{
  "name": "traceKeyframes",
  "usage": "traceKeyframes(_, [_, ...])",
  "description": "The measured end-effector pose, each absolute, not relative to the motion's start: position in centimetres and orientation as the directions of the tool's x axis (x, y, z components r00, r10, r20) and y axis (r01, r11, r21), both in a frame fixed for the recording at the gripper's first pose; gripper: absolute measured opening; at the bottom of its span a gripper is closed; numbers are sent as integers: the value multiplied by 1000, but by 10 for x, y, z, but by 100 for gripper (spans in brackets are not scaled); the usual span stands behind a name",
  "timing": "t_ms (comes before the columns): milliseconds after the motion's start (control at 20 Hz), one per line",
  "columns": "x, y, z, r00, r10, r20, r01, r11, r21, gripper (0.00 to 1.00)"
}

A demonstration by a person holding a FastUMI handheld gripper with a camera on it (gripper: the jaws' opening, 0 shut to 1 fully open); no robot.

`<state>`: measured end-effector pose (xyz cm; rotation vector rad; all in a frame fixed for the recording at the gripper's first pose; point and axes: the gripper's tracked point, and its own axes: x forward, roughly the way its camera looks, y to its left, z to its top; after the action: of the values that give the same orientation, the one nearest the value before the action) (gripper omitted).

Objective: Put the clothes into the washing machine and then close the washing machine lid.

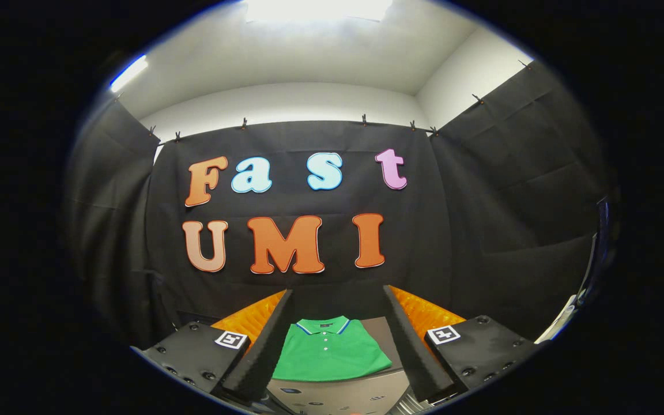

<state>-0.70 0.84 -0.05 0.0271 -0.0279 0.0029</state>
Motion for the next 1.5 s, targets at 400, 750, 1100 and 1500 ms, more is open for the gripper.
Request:
traceKeyframes(400, [16, -1, -5, 998, -52, 25, 51, 998, 41, 97])
traceKeyframes(750, [51, 10, -7, 998, -20, -51, 18, 1000, -25, 97])
traceKeyframes(1100, [129, 40, -28, 973, 51, -226, -57, 998, -21, 98])
traceKeyframes(1500, [225, 64, -108, 856, 71, -513, -102, 994, -32, 99])
